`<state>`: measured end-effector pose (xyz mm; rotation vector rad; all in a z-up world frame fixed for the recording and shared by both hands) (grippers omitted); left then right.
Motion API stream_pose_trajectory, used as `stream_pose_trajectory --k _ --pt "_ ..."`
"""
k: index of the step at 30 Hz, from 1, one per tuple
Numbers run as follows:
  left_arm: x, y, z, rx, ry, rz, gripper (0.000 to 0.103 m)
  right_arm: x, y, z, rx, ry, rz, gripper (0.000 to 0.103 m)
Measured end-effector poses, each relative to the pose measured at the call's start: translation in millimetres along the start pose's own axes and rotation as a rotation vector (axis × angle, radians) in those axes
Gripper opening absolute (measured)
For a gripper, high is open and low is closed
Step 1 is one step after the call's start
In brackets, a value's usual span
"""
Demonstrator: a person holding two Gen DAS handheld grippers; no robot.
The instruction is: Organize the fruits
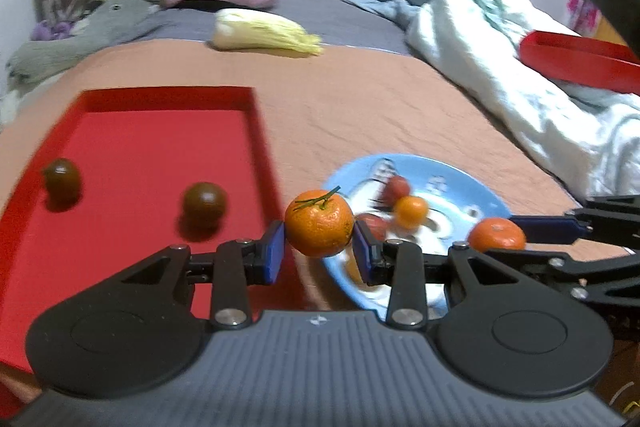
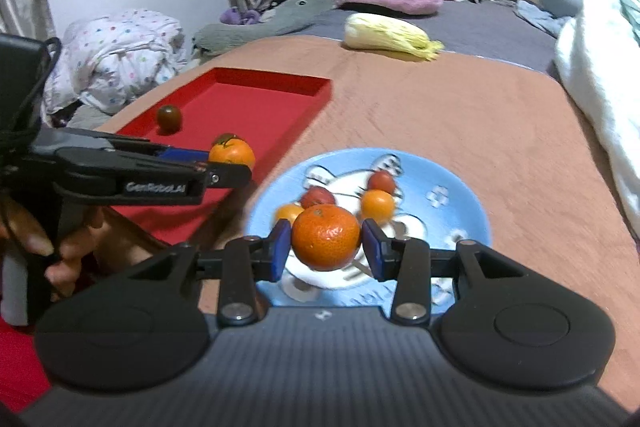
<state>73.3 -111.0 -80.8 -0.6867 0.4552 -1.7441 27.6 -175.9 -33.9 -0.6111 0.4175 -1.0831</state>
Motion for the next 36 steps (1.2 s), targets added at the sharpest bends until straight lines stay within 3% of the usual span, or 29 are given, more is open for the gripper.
stream_pose_trajectory --k 10,21,36 --pt "49.6 26.9 -16.0 -0.052 0.049 -0.107 0.042 26.1 1.6 -15.1 -0.022 0.039 -0.040 0.042" --pt "64.5 44.4 -18.7 -0.063 0.064 -0.209 0.042 38.1 13.2 -13.8 -0.047 0.053 -0.069 0.042" --pt "51.3 28.2 -8.0 -0.002 0.040 -0.190 0.043 36.7 19.5 -19.9 -0.090 0.037 -0.092 0.042"
Point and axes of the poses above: each gripper's, at about its wrist camera, not at the fingertips, and y roughly the way its jaws point, x to its right, z to its top, the point moved 9 cm from there along y, roughly the way its jaws point, and after that the axes turned 2 degrees about -y, right-handed, at the moved point
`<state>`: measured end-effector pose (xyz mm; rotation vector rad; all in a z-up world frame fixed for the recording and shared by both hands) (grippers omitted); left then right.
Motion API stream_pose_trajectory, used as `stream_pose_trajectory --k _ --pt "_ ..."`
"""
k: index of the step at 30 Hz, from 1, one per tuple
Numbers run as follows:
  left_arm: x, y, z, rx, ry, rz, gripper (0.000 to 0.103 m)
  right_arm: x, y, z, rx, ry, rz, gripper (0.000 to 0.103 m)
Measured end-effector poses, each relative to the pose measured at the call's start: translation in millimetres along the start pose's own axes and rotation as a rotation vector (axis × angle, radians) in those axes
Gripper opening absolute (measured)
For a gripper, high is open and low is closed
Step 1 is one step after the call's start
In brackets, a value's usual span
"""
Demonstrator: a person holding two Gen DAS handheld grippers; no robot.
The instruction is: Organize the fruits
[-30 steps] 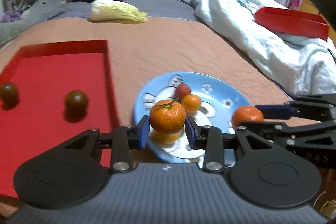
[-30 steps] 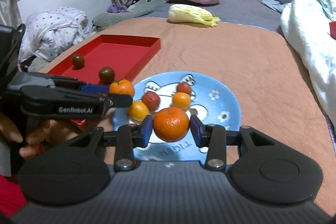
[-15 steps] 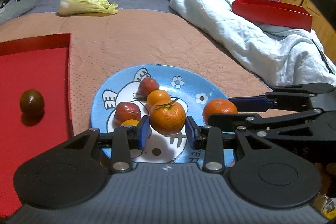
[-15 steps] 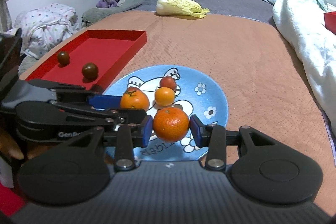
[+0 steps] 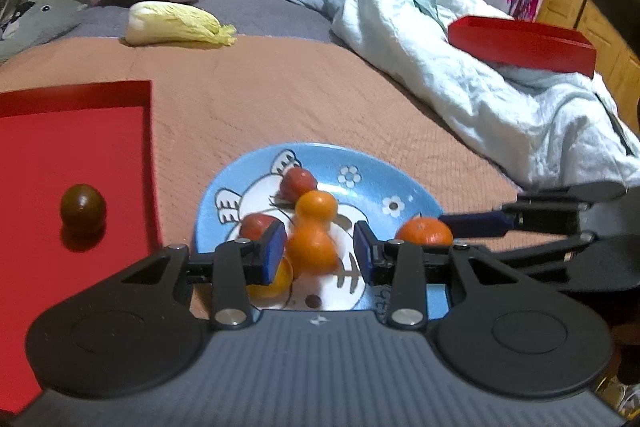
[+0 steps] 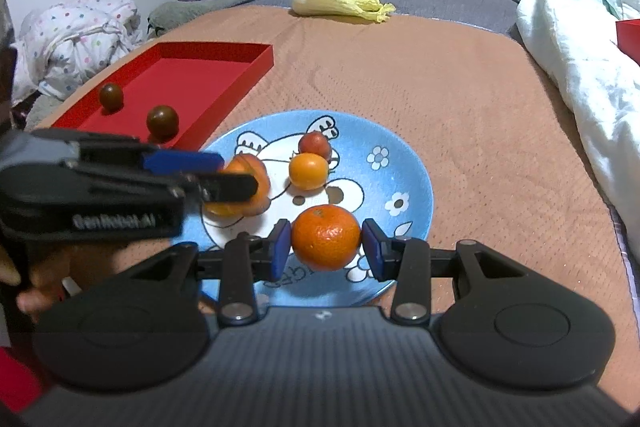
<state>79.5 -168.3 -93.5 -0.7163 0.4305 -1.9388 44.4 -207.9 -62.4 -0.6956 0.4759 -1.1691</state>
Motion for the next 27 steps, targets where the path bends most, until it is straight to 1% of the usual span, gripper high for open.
stream_pose_trajectory --k 6,9,11,15,19,23,27 --pt "-5.1 -7.7 2.5 0.015 -0.005 0.011 0.043 -3.8 0.5 0.2 -0.004 -0.007 -0.004 0.042" --pt "-10.9 -12.7 5.0 0.024 -0.007 0.040 0.045 -7.3 2.5 -0.9 -0.009 -0.012 -0.003 0.042" --pt "-20.0 -16.5 8.9 0.027 -0.012 0.073 0.046 -10.0 3.2 -1.1 -0.011 -0.016 0.000 0.042" --pt "-42.7 -26.4 16.9 0.030 -0.051 0.121 0.046 -14.7 5.5 0.0 -0.011 -0.031 0.001 0.042" --pt "-57.6 -37.2 27.2 0.033 -0.016 0.166 0.046 -15.8 7.5 0.5 -0.013 -0.031 0.000 0.042" --pt "-71.8 -49.0 39.9 0.053 0.013 0.193 0.046 -16.1 8.4 -0.1 -0.013 -0.031 -0.002 0.042" --pt "-85.6 -51.0 30.2 0.038 -0.038 0.226 0.046 -16.5 8.9 0.7 -0.007 -0.019 -0.006 0.042"
Point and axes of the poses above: each gripper's, at about its wrist camera, not at the fingertips, and y roughly the way its jaws point, x to its right, z to its top, the point moved 9 cm from there along y, roughly the way its jaws point, and after that the axes turned 2 degrees about -y, right-handed, at the moved point
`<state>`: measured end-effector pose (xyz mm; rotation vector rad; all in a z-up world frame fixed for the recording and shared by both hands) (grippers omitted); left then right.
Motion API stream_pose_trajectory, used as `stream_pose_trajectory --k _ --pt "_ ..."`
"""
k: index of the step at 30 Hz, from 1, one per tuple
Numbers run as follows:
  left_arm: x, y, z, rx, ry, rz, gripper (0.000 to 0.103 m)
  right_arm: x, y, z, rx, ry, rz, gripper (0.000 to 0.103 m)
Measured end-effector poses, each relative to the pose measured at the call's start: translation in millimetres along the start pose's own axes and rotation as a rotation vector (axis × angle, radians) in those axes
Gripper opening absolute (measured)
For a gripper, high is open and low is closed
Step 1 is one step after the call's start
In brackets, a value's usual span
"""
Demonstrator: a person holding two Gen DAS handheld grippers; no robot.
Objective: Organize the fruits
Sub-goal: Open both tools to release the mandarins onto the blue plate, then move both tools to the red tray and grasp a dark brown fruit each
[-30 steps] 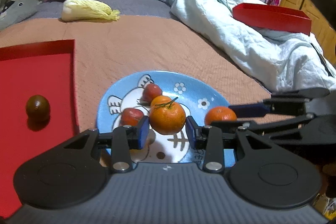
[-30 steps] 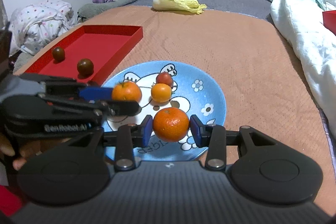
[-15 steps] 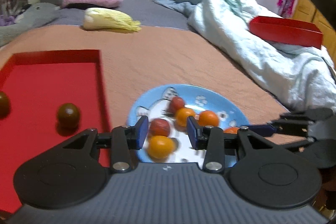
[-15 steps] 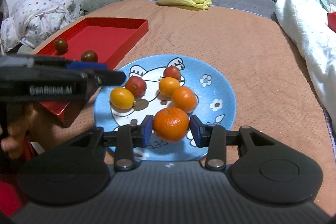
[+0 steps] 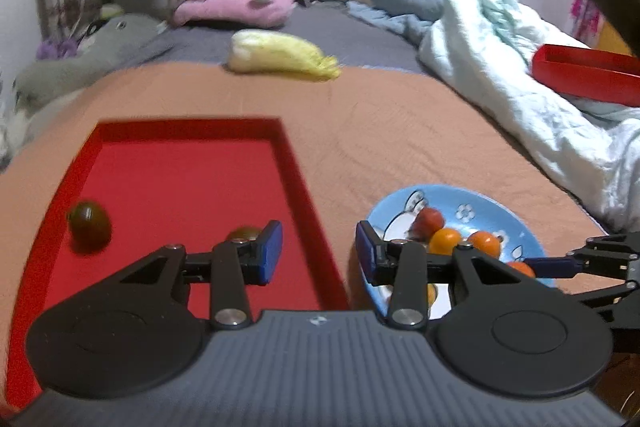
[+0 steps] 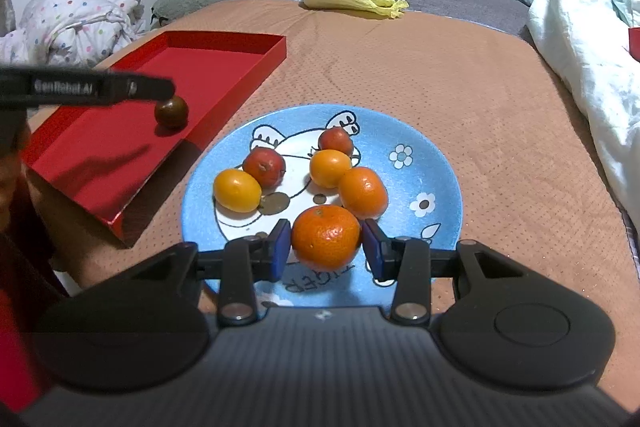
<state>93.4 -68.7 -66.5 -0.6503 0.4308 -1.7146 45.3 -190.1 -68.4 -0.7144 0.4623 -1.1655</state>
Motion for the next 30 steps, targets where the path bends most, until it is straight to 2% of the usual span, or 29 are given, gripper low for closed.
stream_pose_trajectory --k 3,5,8,9,10,12,19,30 --pt "4.5 -3.0 -2.4 0.011 0.023 0.000 0.048 1.4 0.1 3.9 0.012 0.010 -0.014 0.043" --pt "6.1 -4.6 -2.5 0.018 0.035 0.005 0.055 3.9 -0.4 6.9 0.021 0.020 -0.030 0.043" --pt "4.3 -3.9 -1.3 0.023 0.022 0.007 0.055 8.5 -3.1 12.7 0.041 0.042 -0.042 0.043" --pt "2.8 -3.8 -1.3 0.022 0.016 0.009 0.055 9.9 -4.1 14.9 0.050 0.050 -0.044 0.048" --pt "1.9 -3.5 -1.3 0.021 0.011 0.011 0.055 11.1 -6.4 17.6 0.064 0.055 -0.051 0.057" --pt "1.3 -4.3 -2.1 0.021 0.004 0.013 0.056 11.7 -12.2 24.3 0.097 0.058 -0.059 0.064" --pt "-5.9 -5.1 -0.9 0.029 -0.025 0.026 0.063 -3.7 -23.9 46.1 0.167 0.021 -0.034 0.065" --pt "-41.6 -16.9 1.6 0.039 -0.112 0.089 0.067 -57.8 -11.9 65.0 0.182 -0.087 0.078 0.065"
Point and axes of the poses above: each gripper's, at about its wrist camera, not at the fingertips, and y roughly the way its jaws point, x to its right, z to its top, the point moved 9 cm from there along y, roughly the way its jaws point, and after that the axes turned 2 degrees about -y, right-handed, at the moved point
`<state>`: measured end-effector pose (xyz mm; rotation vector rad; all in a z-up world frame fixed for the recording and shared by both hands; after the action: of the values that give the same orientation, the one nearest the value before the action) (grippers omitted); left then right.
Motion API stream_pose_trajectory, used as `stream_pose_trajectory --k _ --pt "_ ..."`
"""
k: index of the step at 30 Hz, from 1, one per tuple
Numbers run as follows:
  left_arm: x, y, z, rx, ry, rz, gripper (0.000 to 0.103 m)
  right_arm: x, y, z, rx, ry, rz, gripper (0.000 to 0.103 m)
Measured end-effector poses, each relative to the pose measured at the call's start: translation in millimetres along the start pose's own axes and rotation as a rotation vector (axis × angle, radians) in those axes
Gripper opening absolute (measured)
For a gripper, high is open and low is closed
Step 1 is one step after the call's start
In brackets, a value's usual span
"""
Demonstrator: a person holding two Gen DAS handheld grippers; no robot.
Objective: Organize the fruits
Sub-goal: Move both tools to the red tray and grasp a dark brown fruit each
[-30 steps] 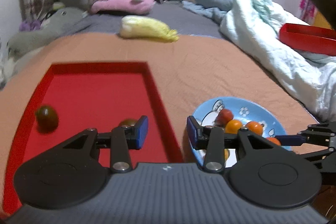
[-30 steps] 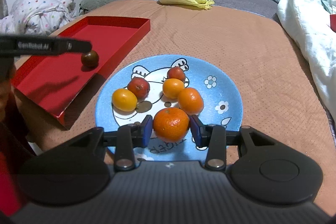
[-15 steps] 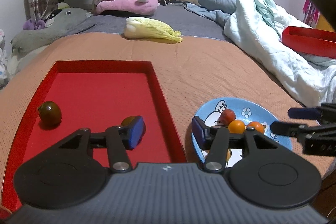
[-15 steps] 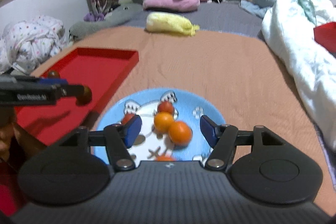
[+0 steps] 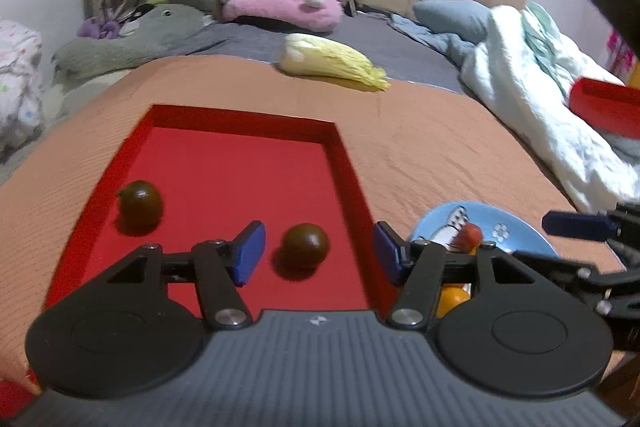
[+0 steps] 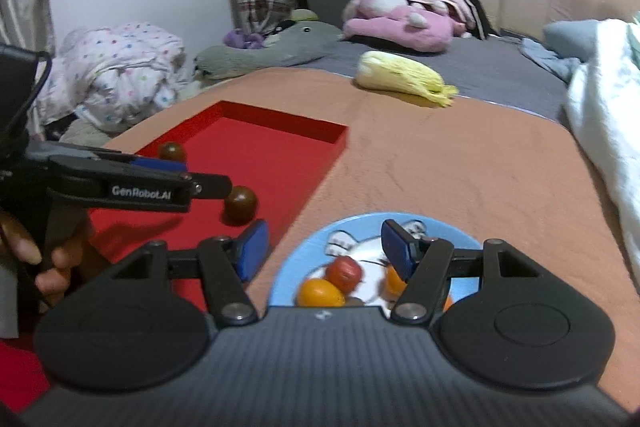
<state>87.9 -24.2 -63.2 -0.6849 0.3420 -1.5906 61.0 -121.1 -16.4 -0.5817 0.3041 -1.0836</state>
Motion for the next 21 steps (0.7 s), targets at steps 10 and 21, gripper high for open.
stream_pose_trajectory --k 10,21 --pt "-55.4 -14.9 5.9 0.020 -0.128 0.149 0.071 -56.8 32.5 7.2 -0.018 -0.094 0.097 0.065" --pt "-100.7 -5.9 0.3 -0.057 -0.147 0.248 0.071 -83.2 93.7 10.8 -0.102 -0.127 0.117 0.064"
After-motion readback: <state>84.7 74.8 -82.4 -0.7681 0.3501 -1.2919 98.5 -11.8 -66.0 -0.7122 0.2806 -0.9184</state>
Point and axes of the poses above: each gripper's, at about its wrist camera, not at the fingertips, and y roughly the way its jaws point, x to its right, z to its top, the point moved 9 cm from there along y, roughly the way its jaws point, and after that the axes turned 2 degrees about -y, right-handed, at the moved point
